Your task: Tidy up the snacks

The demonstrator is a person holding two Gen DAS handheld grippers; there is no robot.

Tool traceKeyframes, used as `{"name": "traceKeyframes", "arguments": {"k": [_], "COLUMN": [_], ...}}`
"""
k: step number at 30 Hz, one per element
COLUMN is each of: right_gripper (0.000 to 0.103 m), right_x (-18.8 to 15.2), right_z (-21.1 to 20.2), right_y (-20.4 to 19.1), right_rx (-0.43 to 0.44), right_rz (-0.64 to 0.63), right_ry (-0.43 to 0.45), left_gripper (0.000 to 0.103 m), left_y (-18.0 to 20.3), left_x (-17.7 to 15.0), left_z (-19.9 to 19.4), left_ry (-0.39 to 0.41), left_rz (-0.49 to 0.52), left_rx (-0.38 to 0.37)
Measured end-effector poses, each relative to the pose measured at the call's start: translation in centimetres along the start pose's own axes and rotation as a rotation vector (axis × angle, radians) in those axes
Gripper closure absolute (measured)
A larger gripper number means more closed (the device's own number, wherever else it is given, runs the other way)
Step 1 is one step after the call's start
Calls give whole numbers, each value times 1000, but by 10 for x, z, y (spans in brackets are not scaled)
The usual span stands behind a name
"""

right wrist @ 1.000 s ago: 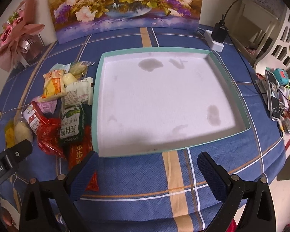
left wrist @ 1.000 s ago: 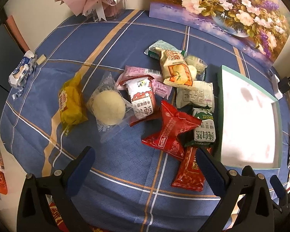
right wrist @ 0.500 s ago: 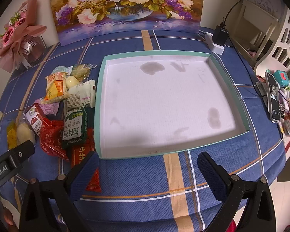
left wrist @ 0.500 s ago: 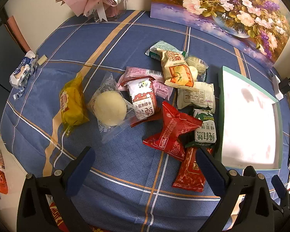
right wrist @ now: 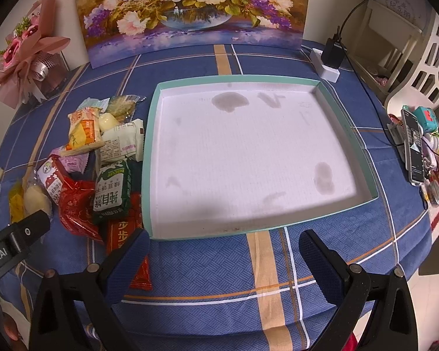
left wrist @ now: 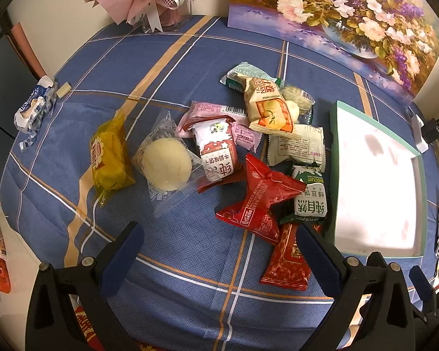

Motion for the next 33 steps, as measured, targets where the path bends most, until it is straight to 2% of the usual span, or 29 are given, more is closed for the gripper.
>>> {"name": "traceKeyframes", "arguments": {"k": [3, 8, 13, 20, 26, 28, 33], "right_gripper": [0, 0, 0, 1, 17, 28, 45], "right_x": [1, 6, 9, 7, 9, 9, 11], "right_z": [-1, -4, -1, 7, 14, 15, 25], "right_y": [-2, -21, -53, -93, -119, -126, -144], "right_rx": [11, 79, 139, 263, 340, 347, 346], "right_rz": [1, -14, -64, -82, -86, -95, -131], "right_ry": [6, 24, 30, 8, -15, -19, -51], "left_gripper": [0, 0, 0, 0, 0, 1, 6], "left_y": [-8, -46, -84, -121, -151, -157, -163], "left_x": [5, 17, 23, 29, 34, 36, 40], "left_z": [-2, -5, 2, 19, 39, 48, 65], "left_ry": [16, 62, 57, 20, -4, -14, -53], "left_rz": [-17, -120, -229, -315, -388, -404, -420], "left_rx": [17, 74, 51, 47, -9, -29, -75]}}
Point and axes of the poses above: each gripper's, at about its wrist camera, not at the fingertips, and z roughly the way its jaws point, y to its right, x to its top, the point moved 2 cm from there along z, roughly the way its jaws point, and after that the axes turned 3 degrees about x, right-handed, at the moved point
